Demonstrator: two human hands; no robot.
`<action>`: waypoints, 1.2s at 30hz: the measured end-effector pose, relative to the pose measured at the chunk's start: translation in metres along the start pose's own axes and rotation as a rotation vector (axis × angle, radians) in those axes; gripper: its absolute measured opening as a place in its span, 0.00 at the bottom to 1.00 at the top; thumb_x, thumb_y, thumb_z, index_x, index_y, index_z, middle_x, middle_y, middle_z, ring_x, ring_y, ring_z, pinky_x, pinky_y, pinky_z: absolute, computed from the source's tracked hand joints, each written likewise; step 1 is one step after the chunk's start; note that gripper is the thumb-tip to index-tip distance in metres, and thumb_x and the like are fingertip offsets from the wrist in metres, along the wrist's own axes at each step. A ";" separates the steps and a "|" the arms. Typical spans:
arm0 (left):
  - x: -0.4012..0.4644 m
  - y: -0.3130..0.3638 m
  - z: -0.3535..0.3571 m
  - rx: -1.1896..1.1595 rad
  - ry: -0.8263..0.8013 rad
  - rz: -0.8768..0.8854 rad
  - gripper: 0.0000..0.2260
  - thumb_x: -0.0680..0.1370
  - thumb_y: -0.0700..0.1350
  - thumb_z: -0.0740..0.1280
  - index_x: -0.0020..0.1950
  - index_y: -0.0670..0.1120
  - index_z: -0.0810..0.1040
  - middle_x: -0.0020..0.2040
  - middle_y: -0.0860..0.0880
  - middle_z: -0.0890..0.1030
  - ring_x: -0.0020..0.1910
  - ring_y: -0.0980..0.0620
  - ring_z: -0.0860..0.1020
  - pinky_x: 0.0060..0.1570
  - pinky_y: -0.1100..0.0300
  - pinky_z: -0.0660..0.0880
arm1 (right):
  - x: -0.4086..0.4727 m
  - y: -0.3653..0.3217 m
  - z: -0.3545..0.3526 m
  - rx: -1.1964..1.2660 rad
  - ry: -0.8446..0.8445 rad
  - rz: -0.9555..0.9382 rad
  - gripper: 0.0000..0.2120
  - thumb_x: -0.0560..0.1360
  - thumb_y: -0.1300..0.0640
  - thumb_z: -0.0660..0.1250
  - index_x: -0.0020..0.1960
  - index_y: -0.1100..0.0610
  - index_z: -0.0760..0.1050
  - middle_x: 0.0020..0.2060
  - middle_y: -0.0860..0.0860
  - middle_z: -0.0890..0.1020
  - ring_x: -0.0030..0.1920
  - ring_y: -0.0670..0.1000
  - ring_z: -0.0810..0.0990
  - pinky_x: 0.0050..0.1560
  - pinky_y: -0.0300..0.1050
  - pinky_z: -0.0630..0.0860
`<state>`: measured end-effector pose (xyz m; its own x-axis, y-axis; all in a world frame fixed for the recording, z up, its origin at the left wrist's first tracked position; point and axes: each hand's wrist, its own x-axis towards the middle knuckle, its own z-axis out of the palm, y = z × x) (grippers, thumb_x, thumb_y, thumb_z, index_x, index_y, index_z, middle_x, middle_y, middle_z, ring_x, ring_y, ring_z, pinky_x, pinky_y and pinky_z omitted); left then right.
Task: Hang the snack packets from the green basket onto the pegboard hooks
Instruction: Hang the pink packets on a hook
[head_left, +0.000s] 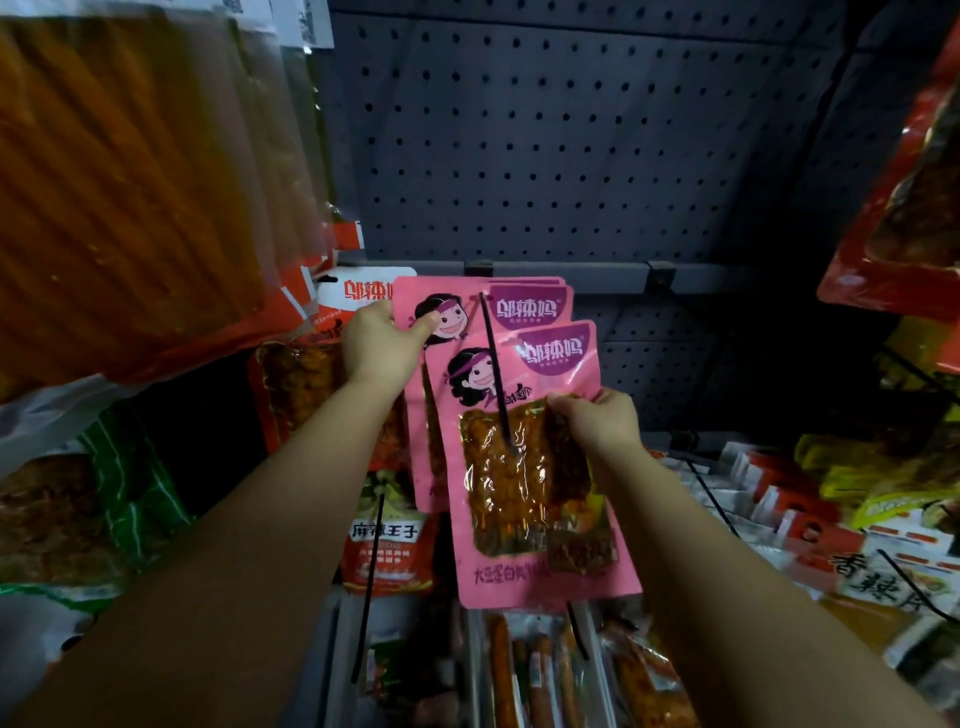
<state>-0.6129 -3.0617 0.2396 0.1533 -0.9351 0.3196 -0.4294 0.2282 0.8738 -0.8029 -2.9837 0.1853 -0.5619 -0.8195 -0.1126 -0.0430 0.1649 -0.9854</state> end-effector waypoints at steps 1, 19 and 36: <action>0.002 0.001 0.001 0.023 0.003 -0.014 0.17 0.72 0.52 0.72 0.44 0.38 0.77 0.38 0.40 0.78 0.36 0.43 0.76 0.37 0.53 0.73 | 0.002 0.000 0.001 -0.012 0.009 -0.002 0.04 0.72 0.56 0.71 0.42 0.56 0.76 0.40 0.52 0.83 0.44 0.54 0.82 0.47 0.50 0.79; -0.126 -0.019 -0.013 -0.477 -0.296 -0.157 0.28 0.66 0.56 0.72 0.64 0.54 0.67 0.60 0.54 0.77 0.57 0.53 0.78 0.57 0.53 0.74 | -0.094 0.037 -0.053 0.322 -0.274 0.041 0.10 0.67 0.57 0.75 0.48 0.58 0.82 0.47 0.60 0.85 0.49 0.60 0.84 0.53 0.58 0.79; -0.207 0.007 -0.077 -0.709 -0.152 0.147 0.10 0.69 0.45 0.74 0.44 0.60 0.82 0.41 0.56 0.85 0.42 0.57 0.84 0.37 0.67 0.78 | -0.183 -0.019 -0.069 0.253 -0.305 -0.530 0.06 0.70 0.47 0.70 0.43 0.46 0.84 0.37 0.46 0.86 0.39 0.44 0.85 0.37 0.33 0.77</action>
<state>-0.5791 -2.8461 0.2079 -0.0082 -0.8967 0.4426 0.2503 0.4267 0.8691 -0.7567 -2.7989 0.2340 -0.2577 -0.8790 0.4011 -0.0330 -0.4069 -0.9129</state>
